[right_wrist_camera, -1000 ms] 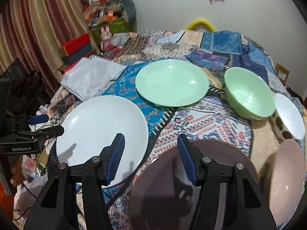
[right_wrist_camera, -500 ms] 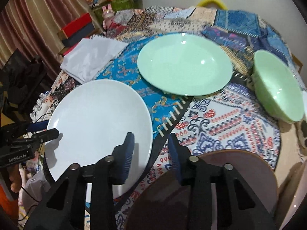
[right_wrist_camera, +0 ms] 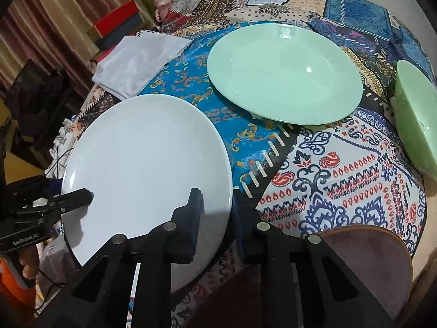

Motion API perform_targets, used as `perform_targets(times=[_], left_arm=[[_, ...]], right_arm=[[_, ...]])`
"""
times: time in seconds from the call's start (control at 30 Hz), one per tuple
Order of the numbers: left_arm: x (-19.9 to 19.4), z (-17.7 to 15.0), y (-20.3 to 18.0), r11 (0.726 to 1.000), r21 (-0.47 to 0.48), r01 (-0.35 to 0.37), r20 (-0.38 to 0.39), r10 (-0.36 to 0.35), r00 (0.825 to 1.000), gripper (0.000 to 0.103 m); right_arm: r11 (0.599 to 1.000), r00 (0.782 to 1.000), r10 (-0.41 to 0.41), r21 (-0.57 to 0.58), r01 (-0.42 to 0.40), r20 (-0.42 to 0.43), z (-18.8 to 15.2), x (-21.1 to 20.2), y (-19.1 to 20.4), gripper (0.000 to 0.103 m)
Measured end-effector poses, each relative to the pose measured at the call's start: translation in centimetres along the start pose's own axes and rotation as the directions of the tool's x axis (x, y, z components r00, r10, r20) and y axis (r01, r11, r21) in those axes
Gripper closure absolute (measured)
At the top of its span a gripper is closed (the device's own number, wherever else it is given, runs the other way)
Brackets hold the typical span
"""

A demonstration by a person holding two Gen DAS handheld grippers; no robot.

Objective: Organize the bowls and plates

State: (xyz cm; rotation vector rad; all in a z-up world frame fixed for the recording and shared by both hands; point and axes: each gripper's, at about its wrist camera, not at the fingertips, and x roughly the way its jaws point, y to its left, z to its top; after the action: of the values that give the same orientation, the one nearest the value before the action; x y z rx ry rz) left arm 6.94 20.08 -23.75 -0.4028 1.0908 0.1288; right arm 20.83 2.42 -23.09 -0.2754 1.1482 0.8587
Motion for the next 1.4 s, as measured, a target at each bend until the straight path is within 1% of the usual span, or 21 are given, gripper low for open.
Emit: perform_targets(times=[0.3,0.47,0.57,0.73,0.93,1.17,1.4], left_arm=[[-0.4,-0.1,-0.2,1.000,-0.014,-0.010,0.022,0.011,1.000,0.064],[-0.9,-0.1,-0.1,1.000,-0.019,-0.008,0.038,0.008,0.999,0.064],[-1.4,0.1,-0.2,1.000,-0.022,-0.005,0.045,0.006,0.999,0.064],[-2.6,0.2,-0.9,1.000,-0.004,-0.010,0.077,0.011,0.997,0.064],[-3.8,0.4,-2.1,1.000,0.021,-0.022,0.111,0.019,0.994,0.064],[-5.5,0.4,-4.3,0.998,0.057,-0.009,0.151,0.000,0.988,0.064],[-7.1,0.0,-6.7,0.995,0.096,0.014,0.177,-0.031,0.984,0.064]], right_arm=[[1.000,0.999,-0.026,-0.007,0.026,0.021,-0.2,-0.2,0.4,0.081],[1.000,0.999,-0.020,0.009,0.020,0.033,-0.6,-0.6,0.4,0.081],[1.000,0.999,-0.015,0.021,0.014,0.051,-0.7,-1.1,0.4,0.081],[0.999,0.996,-0.005,0.040,0.001,0.092,-0.9,-2.4,0.3,0.081],[0.999,0.990,-0.007,0.054,-0.001,0.140,-1.3,-4.0,0.1,0.081],[0.997,0.981,-0.022,0.080,0.006,0.195,-2.1,-6.5,-0.5,0.081],[0.994,0.968,-0.054,0.102,0.030,0.244,-3.6,-9.5,-0.9,0.081]])
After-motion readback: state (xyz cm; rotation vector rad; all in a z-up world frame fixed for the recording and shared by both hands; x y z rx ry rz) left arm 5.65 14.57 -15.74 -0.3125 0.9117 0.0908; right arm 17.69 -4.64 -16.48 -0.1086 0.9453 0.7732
